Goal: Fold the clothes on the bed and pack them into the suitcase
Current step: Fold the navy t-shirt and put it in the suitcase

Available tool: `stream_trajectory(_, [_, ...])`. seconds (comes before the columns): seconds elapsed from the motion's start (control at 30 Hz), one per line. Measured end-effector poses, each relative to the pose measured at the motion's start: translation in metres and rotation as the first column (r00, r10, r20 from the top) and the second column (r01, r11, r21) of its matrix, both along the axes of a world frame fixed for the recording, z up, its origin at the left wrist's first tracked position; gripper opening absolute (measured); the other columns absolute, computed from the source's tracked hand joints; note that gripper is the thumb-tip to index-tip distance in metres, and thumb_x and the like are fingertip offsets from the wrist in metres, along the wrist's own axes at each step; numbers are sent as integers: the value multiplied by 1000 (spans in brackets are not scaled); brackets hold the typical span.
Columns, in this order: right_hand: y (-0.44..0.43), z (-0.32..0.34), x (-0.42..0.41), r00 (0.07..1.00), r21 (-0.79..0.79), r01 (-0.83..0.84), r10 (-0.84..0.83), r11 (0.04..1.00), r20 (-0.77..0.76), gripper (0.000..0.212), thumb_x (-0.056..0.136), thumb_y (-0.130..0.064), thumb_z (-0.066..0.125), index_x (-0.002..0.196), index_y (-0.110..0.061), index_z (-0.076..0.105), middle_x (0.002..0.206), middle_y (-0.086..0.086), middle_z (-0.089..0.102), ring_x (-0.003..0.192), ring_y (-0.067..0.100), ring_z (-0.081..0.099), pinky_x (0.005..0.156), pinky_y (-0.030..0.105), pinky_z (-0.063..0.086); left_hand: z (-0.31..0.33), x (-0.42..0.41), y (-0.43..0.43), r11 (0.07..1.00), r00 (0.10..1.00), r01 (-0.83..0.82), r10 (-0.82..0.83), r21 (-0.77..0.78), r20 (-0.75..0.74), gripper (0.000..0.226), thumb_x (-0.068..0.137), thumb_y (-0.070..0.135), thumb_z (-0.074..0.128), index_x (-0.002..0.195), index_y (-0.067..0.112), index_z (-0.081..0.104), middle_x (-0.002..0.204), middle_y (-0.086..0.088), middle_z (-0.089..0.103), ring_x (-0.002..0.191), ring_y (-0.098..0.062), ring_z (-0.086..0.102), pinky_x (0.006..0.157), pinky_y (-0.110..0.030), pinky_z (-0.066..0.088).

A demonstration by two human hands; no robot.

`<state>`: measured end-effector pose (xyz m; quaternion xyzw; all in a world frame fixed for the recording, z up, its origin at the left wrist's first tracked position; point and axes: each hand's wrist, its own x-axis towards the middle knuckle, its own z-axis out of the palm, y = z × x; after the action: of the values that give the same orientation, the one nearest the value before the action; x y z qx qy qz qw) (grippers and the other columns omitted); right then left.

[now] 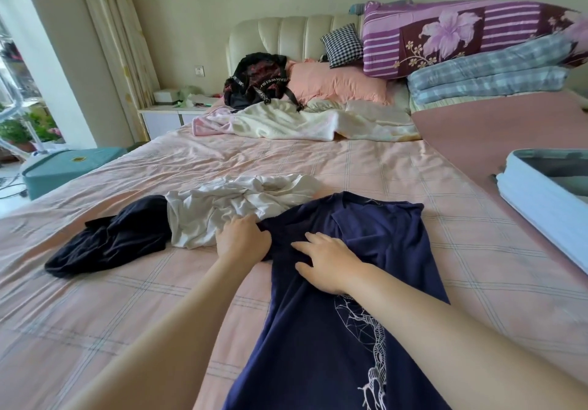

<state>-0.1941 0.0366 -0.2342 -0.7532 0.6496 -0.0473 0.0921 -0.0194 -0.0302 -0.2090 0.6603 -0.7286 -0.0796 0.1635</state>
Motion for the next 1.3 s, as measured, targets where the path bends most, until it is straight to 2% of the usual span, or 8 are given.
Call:
stream_trajectory(0.13, [2,21,-9,879,-130,137,-60,982,474,51,95,-36,59,145,-29,49,142,0,53,129,19,50,109,37,39,37,-24,3,994,912,76,-38,79,-408,19,85,25,50,100,15,55,88,-6,66,77,-23,63,60,-35,52])
stream_trajectory(0.27, [7,61,-24,222,131,310,-206,942,953,25,99,-42,54,120,-30,60,110,-2,68,86,19,68,64,31,49,78,-72,13,950,696,286,-118,123,-708,25,88,23,68,112,19,59,98,-8,68,84,-23,68,68,-38,60])
stream_trajectory(0.33, [8,73,-49,94,223,319,-264,921,960,39,97,-54,53,120,-26,64,114,0,72,91,16,70,72,32,51,89,-102,23,796,506,546,-66,260,-860,31,94,23,66,122,16,56,108,-16,70,92,-31,72,68,-41,61])
stream_trajectory(0.5, [20,55,-114,320,253,690,-600,678,733,80,80,-52,70,142,-8,44,137,9,57,120,29,56,90,33,43,71,-138,16,698,514,585,74,413,-854,14,103,15,39,101,14,53,88,-14,57,65,-27,54,54,-26,43])
stream_trajectory(0.63, [32,28,-131,554,167,670,-637,723,536,63,79,-47,67,131,-14,52,126,7,61,108,29,60,85,34,49,17,-131,0,858,809,501,-417,114,-413,40,86,-9,39,106,14,64,96,-1,63,94,-26,61,79,-31,52])
stream_trajectory(0.83, [18,15,-117,809,-122,565,-518,816,279,39,89,-50,59,123,-31,65,135,1,55,122,27,54,94,36,45,-8,-118,-6,782,782,599,-618,-173,-88,64,70,-11,49,124,21,58,121,6,50,121,-22,43,102,-32,36])
stream_trajectory(1.03, [-4,26,-128,445,-13,783,-546,621,710,26,100,-31,44,110,-14,63,105,7,67,96,30,60,74,32,41,-2,-126,-35,835,847,530,-530,-147,39,68,81,3,48,144,29,45,143,4,50,134,-26,36,110,-40,29])
stream_trajectory(1.3, [-5,20,-158,321,28,744,-394,668,861,21,94,-29,55,80,-14,53,80,-3,56,70,16,49,60,30,37,8,-166,-85,813,747,582,-535,-1,395,28,95,28,44,116,36,61,128,4,58,126,-23,38,105,-39,19])
